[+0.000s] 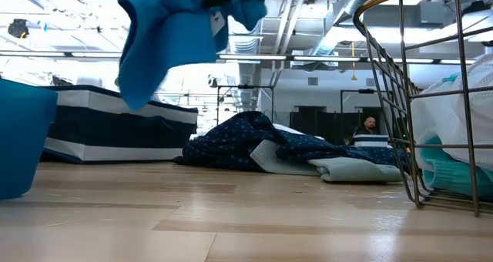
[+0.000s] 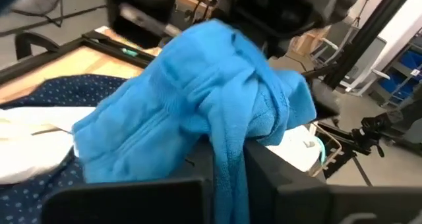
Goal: Pick & Place Cloths
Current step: Put the blue shorts into the gold basket
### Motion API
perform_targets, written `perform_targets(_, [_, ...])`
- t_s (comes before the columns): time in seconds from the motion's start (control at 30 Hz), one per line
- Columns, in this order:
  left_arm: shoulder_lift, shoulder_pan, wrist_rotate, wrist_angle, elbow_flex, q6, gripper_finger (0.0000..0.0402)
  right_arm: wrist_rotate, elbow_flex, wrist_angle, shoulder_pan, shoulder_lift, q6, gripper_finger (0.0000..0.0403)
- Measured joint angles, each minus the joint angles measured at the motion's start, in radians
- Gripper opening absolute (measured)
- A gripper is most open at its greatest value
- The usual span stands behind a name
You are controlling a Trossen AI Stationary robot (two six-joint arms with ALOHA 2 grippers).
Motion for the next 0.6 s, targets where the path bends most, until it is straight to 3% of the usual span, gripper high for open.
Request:
perform_targets(0.27, [0.0, 0.0, -0.009, -0.017, 0.0, 0.026, 0.0112, 0.104, 0.02, -0.229, 0.039, -0.163, 0.08, 0.0016])
perform_targets(0.43, [0.0, 0.0, -0.008, -0.019, -0.001, 0.019, 0.015, 0.11, 0.02, -0.474, 0.09, -0.294, 0.249, 0.0016])
perform_targets(0.6, [0.0, 0.0, -0.006, -0.016, -0.001, 0.021, 0.016, 0.112, 0.02, -0.675, 0.208, -0.389, 0.448, 0.0016])
